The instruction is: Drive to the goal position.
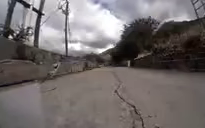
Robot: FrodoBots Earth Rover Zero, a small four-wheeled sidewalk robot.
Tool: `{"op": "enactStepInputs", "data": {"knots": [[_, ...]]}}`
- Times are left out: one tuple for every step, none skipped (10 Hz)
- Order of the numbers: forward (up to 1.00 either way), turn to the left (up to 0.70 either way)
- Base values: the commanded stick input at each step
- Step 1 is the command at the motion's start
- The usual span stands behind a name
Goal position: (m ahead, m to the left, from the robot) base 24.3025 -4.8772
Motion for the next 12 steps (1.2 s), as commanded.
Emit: {"op": "enactStepInputs", "data": {"knots": [[1.0, 0.0], [1.0, 0.0], [1.0, 0.0], [1.0, -0.02], [1.0, -0.15], [1.0, -0.27], [1.0, -0.27], [1.0, 0.0], [1.0, 0.0], [1.0, 0.0], [1.0, 0.0], [1.0, 0.0]]}}
